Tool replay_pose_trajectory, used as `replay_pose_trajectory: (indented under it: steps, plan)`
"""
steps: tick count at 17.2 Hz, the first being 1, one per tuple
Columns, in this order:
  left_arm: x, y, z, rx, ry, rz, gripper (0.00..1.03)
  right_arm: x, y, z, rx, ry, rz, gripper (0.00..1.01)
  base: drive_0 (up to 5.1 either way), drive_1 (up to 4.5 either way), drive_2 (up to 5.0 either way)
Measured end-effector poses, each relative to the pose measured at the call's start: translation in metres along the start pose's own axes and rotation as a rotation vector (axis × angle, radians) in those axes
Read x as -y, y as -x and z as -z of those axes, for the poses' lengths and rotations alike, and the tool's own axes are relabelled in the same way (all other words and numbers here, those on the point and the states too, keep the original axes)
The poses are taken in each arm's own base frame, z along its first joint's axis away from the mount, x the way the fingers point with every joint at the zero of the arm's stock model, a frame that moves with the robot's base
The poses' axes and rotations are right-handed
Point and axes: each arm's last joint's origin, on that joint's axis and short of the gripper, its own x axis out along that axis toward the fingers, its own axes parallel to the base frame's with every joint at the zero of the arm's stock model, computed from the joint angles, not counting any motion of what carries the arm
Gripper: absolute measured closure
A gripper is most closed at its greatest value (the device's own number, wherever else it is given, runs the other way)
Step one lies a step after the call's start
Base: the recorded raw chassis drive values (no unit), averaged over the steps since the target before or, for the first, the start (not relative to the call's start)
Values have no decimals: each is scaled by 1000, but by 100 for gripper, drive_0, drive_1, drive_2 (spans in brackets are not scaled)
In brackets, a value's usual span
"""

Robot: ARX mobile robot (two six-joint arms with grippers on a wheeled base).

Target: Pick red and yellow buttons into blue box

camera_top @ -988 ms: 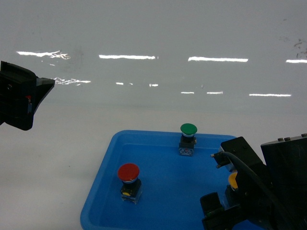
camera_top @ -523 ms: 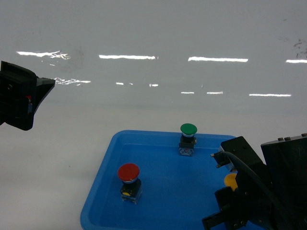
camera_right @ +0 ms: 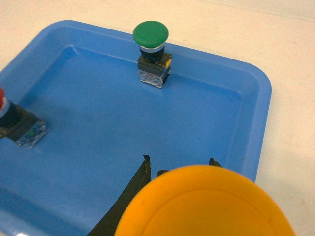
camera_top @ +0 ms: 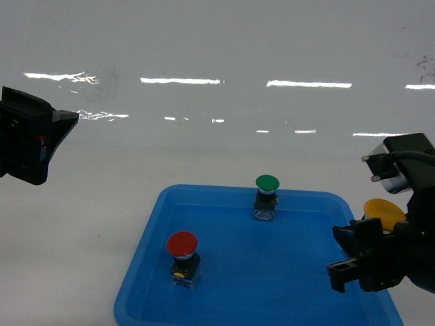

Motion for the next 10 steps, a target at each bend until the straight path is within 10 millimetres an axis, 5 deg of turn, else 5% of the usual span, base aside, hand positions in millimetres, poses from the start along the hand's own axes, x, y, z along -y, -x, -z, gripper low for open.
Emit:
replay_pose_trajectory:
  steps: [10]
  plan:
    - [0, 0, 0, 0, 0, 0, 5, -3, 87, 9, 97, -169, -39, 73, 0, 0, 0]
